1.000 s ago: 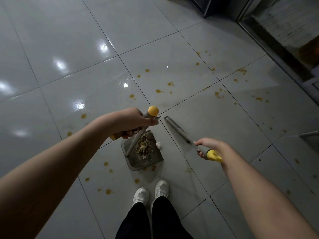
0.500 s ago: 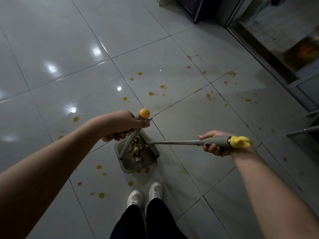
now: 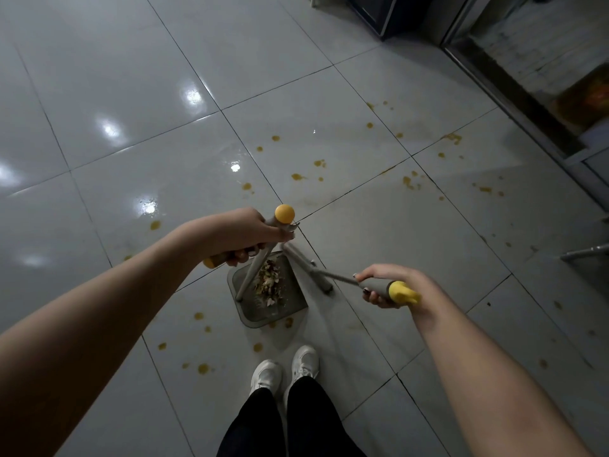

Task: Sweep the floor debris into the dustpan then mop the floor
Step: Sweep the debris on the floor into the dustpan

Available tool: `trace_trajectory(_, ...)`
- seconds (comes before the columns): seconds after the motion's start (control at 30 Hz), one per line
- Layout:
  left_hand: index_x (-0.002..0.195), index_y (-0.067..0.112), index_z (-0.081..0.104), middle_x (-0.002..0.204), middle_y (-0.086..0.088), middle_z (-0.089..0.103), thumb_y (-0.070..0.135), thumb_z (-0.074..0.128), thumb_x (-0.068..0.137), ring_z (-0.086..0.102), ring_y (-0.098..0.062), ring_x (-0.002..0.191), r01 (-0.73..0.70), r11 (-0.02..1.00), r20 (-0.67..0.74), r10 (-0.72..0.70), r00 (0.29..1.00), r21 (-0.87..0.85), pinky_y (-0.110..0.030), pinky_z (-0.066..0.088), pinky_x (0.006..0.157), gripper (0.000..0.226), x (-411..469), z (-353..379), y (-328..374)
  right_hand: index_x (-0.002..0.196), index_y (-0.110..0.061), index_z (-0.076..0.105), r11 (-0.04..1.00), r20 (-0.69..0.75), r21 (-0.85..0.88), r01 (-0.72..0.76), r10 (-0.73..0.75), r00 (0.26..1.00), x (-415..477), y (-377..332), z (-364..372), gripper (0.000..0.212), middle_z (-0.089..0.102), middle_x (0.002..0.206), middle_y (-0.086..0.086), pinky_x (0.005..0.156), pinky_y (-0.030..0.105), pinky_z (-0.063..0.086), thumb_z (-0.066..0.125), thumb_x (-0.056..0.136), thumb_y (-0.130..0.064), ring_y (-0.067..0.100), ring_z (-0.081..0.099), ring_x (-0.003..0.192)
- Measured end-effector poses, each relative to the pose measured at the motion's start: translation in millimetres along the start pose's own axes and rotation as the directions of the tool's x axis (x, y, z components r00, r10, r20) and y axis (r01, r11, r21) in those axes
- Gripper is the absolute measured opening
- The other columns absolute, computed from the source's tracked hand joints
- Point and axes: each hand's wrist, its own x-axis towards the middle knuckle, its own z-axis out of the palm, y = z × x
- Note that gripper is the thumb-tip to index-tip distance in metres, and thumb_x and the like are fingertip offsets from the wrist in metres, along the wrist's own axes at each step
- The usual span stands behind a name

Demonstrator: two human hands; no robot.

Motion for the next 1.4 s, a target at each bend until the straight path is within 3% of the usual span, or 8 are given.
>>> trace_trajectory(0.1,0.062,0.011,0.053,0.033,0.008,0.042,0.054,0.063,0.080,0.037,-0.008,0.027,0.006,1.000,0.006,-0.006,1.000,0.015,-0.014,0.035,0.034,0.047,-0.3,-0.6,0.6,0.083,-0.010,0.046,0.986,0.151,0.163,-0.029,0.004,0.988,-16.4,1.8,-24.0,0.029,0.050,0.046,0.003,0.025,0.012,0.034,0.042,0.097,-0.035,0.008,0.044,0.025)
trace_trajectory(0.2,0.062,0.010,0.052,0.033,0.008,0.042,0.054,0.063,0.079,0.037,-0.008,0.027,0.011,1.000,0.008,-0.011,1.000,0.008,-0.015,0.035,0.035,0.048,0.2,-1.9,0.4,0.082,-0.006,0.050,0.971,0.169,0.237,-0.038,-0.003,0.986,-35.9,6.2,-54.7,0.033,0.050,0.048,0.004,0.024,0.010,0.032,0.042,0.094,-0.035,0.009,0.043,0.024)
trace_trajectory(0.4,0.061,0.011,0.052,0.034,0.008,0.042,0.052,0.062,0.080,0.036,-0.009,0.027,0.000,1.000,0.017,0.000,1.000,0.005,-0.015,0.034,0.034,0.047,0.3,-2.3,0.9,0.077,-0.014,0.045,0.989,0.037,0.143,-0.024,0.019,0.999,-43.2,8.5,-63.3,0.029,0.049,0.047,0.001,0.027,0.012,0.035,0.046,0.094,-0.037,0.010,0.044,0.026)
trace_trajectory(0.67,0.063,0.011,0.054,0.033,0.008,0.043,0.056,0.063,0.078,0.037,-0.008,0.027,0.013,1.000,0.016,-0.013,1.000,0.006,-0.015,0.036,0.035,0.048,0.3,-2.4,-2.1,0.063,-0.010,0.045,0.997,-0.091,0.061,-0.049,0.055,0.994,-14.0,6.1,-36.0,0.040,0.049,0.042,0.001,0.028,0.011,0.035,0.046,0.094,-0.036,0.009,0.045,0.026)
trace_trajectory(0.77,0.063,0.011,0.053,0.033,0.008,0.042,0.055,0.063,0.078,0.036,-0.008,0.027,0.018,1.000,0.004,-0.018,1.000,0.002,-0.014,0.034,0.034,0.048,-0.8,-3.1,-3.1,0.057,-0.010,0.047,0.996,-0.043,0.004,-0.092,0.092,0.995,-2.7,7.2,-15.9,0.044,0.050,0.043,-0.001,0.029,0.010,0.035,0.047,0.093,-0.036,0.007,0.046,0.027)
trace_trajectory(1.0,0.065,0.009,0.053,0.033,0.008,0.042,0.053,0.063,0.080,0.037,-0.009,0.028,0.006,1.000,0.009,-0.006,1.000,0.013,-0.015,0.035,0.035,0.047,-3.7,-1.7,-0.4,0.075,-0.012,0.050,0.993,0.087,-0.032,-0.115,0.117,0.989,-44.8,0.5,-55.5,0.030,0.050,0.049,0.000,0.027,0.011,0.032,0.047,0.092,-0.037,0.009,0.045,0.027)
trace_trajectory(1.23,0.065,0.009,0.052,0.037,0.006,0.042,0.052,0.062,0.081,0.036,-0.009,0.030,-0.002,1.000,0.010,0.001,1.000,0.020,-0.016,0.034,0.034,0.047,-5.9,0.7,3.0,0.042,-0.009,0.059,0.961,0.052,-0.192,-0.200,0.214,0.976,-65.8,0.3,-47.2,0.061,0.050,0.040,-0.001,0.027,0.012,0.035,0.044,0.091,-0.043,0.010,0.047,0.026)
trace_trajectory(1.4,0.064,0.010,0.052,0.036,0.006,0.042,0.054,0.063,0.080,0.036,-0.010,0.030,-0.011,1.000,0.008,0.011,1.000,0.023,-0.016,0.034,0.035,0.048,-4.7,1.1,0.6,0.069,-0.014,0.046,0.980,-0.024,-0.125,-0.156,0.154,0.988,-52.4,0.4,-39.1,0.034,0.050,0.046,-0.002,0.029,0.010,0.033,0.047,0.092,-0.038,0.008,0.046,0.027)
